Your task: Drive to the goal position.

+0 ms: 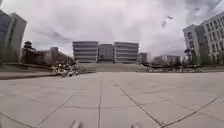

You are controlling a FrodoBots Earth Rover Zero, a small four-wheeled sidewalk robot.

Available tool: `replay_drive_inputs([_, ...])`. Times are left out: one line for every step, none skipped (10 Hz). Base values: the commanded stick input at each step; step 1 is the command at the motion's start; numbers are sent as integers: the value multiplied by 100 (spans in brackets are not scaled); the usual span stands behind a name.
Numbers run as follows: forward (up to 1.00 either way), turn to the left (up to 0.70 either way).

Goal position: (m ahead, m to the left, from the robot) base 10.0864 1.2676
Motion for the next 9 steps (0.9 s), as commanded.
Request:
replay_drive_inputs([100,0])
replay_drive_inputs([100,0])
replay_drive_inputs([100,0])
replay_drive_inputs([100,0])
replay_drive_inputs([100,0])
replay_drive_inputs([100,0])
replay_drive_inputs([100,2])
replay_drive_inputs([100,5])
replay_drive_inputs([100,14])
